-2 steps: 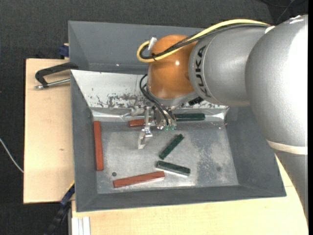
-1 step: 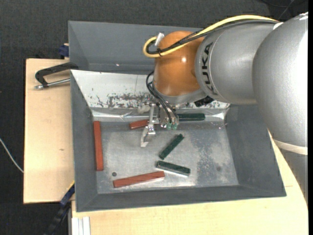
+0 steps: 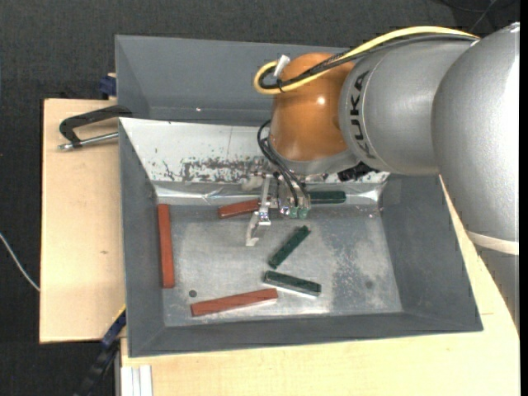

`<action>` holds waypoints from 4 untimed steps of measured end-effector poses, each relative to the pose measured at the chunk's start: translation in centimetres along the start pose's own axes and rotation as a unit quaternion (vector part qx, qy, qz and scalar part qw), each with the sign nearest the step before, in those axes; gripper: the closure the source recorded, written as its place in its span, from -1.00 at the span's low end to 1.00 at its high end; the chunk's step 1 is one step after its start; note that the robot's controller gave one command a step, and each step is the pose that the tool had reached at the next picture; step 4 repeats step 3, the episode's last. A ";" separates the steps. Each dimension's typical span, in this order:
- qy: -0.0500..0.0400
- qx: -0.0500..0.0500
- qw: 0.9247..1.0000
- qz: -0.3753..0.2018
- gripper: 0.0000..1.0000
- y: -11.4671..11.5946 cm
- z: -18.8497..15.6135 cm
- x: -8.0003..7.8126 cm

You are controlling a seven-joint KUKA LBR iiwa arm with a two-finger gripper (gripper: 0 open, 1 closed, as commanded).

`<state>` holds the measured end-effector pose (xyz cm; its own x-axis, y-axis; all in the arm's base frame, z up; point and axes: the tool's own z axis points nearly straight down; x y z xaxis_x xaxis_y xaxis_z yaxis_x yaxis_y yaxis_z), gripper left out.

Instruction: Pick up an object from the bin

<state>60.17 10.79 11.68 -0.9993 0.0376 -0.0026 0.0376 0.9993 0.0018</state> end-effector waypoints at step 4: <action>-0.001 0.000 1.000 -0.010 1.00 -0.6 2.3 -0.1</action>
Offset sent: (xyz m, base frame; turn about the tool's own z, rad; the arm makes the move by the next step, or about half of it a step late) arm -0.0049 -0.0047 -0.0468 0.0745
